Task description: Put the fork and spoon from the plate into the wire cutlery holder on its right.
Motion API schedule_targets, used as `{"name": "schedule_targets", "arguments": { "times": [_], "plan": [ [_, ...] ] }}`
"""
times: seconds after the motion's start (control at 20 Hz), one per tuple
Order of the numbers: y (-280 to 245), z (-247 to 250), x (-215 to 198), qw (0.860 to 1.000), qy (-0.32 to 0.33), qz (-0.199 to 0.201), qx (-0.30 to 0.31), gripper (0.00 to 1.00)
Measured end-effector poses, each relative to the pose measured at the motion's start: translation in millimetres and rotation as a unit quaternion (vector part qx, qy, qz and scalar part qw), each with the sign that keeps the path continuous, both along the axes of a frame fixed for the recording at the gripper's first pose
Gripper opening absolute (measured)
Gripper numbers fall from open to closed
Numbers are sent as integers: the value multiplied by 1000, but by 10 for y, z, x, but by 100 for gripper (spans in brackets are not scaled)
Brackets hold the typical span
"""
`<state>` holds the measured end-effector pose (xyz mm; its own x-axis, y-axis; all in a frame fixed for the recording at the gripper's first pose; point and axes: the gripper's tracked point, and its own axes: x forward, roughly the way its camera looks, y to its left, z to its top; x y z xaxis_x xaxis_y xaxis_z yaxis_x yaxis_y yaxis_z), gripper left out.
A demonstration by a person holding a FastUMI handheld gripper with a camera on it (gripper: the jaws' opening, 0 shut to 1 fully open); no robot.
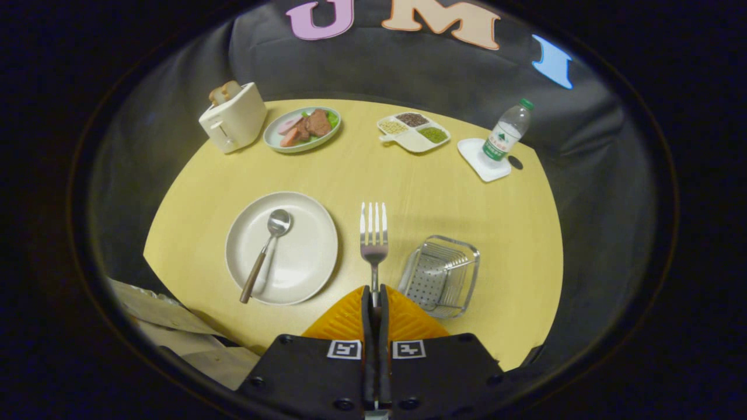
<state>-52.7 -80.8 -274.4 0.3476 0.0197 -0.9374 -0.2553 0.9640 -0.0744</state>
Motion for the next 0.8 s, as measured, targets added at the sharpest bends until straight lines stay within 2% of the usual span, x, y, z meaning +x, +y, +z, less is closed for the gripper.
{"name": "schedule_targets", "arguments": {
  "times": [0.5, 0.8],
  "plan": [
    [-589, -109, -148, 998, 38, -44, -28, 6],
    [-718, -155, -118, 997, 34, -65, -37, 8]
  ]
}}
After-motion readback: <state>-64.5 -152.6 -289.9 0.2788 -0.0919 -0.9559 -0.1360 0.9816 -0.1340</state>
